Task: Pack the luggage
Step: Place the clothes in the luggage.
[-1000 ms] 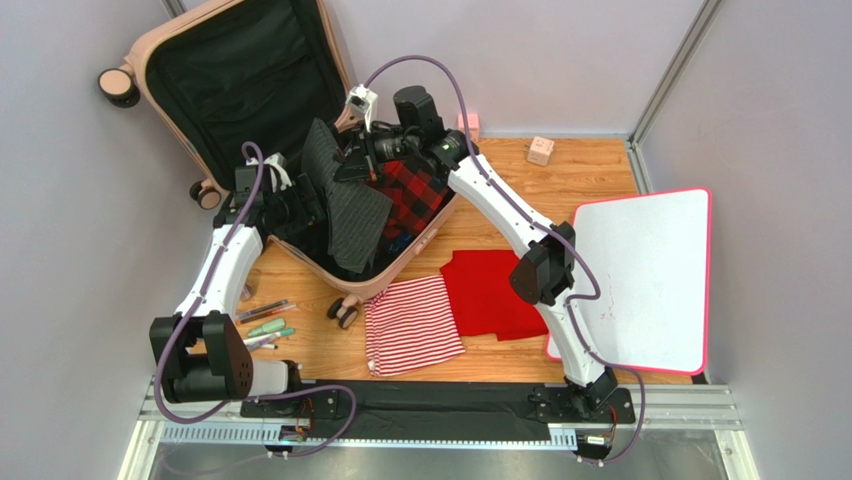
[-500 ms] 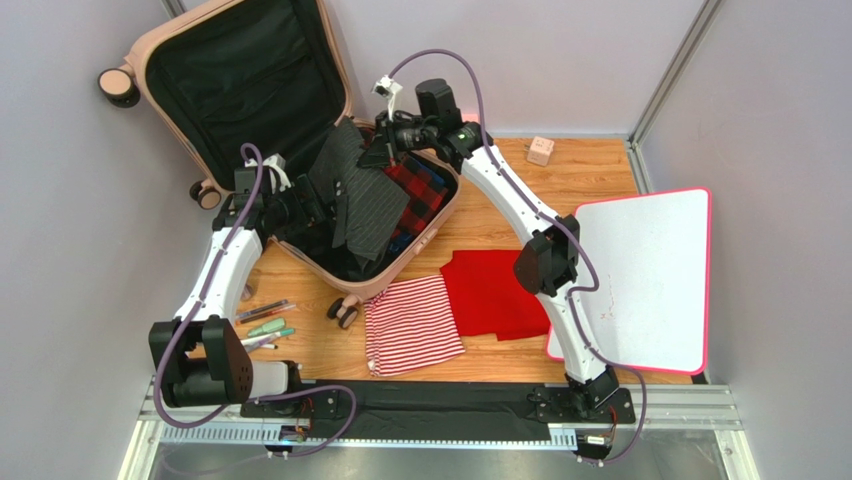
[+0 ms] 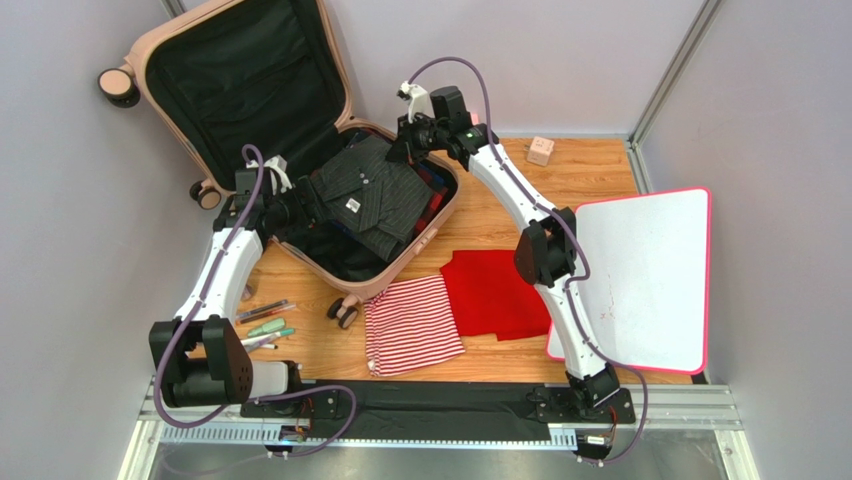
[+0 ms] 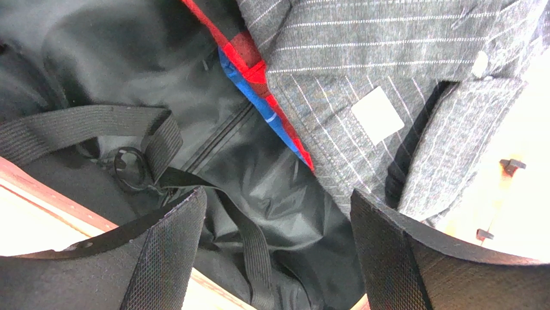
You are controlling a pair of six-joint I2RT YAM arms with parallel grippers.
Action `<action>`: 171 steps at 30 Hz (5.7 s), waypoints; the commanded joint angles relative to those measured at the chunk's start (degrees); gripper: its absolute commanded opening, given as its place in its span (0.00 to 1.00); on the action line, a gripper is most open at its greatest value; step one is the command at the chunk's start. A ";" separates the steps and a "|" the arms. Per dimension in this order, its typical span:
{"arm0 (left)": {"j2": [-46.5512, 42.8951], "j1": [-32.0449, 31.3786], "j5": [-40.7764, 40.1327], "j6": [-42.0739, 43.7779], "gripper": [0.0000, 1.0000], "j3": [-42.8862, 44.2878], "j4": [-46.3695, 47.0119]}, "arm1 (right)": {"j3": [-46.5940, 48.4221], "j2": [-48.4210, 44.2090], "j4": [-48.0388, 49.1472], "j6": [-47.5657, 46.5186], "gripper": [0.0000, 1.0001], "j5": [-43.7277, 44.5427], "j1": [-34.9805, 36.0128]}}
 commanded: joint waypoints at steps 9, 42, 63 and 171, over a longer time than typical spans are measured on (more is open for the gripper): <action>0.96 -2.56 1.55 -0.94 0.88 1.93 1.19 | 0.41 -5.54 0.26 -8.52 0.07 20.62 0.45; 1.93 4.91 6.12 -3.84 0.86 3.52 5.24 | -18.50 -11.89 5.18 -5.36 0.80 29.42 18.91; 0.78 4.91 6.39 -4.63 0.86 1.05 5.33 | -11.99 0.34 6.67 -10.29 0.47 52.72 22.16; 21.35 -1.95 -8.81 -6.21 0.33 23.55 3.22 | -58.84 -46.24 4.39 13.36 0.81 15.54 9.24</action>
